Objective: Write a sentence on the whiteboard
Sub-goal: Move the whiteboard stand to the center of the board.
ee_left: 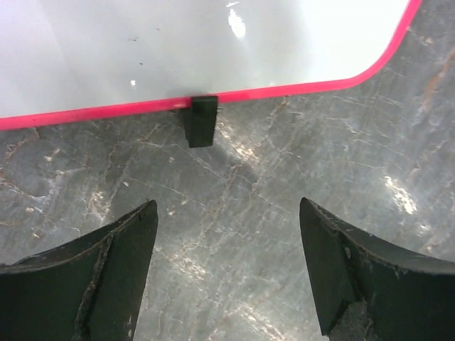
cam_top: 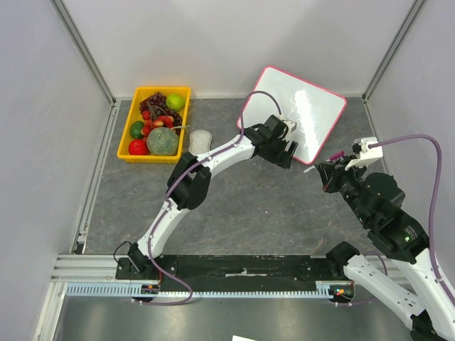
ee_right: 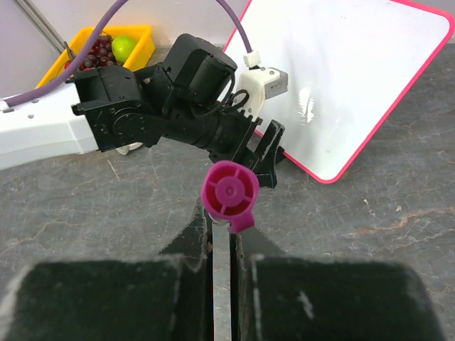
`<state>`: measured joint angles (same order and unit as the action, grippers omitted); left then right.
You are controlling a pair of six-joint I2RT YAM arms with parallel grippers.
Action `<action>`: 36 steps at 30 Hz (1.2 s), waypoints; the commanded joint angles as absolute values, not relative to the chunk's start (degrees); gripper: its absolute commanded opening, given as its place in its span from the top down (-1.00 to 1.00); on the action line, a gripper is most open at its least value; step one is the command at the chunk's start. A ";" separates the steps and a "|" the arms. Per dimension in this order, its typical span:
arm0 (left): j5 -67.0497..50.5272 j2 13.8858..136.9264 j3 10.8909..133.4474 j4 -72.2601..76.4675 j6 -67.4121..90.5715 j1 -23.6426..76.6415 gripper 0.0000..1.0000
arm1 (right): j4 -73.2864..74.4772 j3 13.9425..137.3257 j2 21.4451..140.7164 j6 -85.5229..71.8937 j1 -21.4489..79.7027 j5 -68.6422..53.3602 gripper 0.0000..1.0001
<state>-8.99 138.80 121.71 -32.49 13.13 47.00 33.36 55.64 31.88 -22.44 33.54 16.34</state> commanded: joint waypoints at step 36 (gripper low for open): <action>-0.53 146.61 124.30 -27.34 6.42 47.46 0.96 | 34.37 57.74 32.34 -21.44 33.49 19.25 1.00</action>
<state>-2.52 149.08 130.98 -26.94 9.08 47.57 34.83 55.77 31.86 -21.82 33.54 18.33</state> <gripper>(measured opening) 0.136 0.058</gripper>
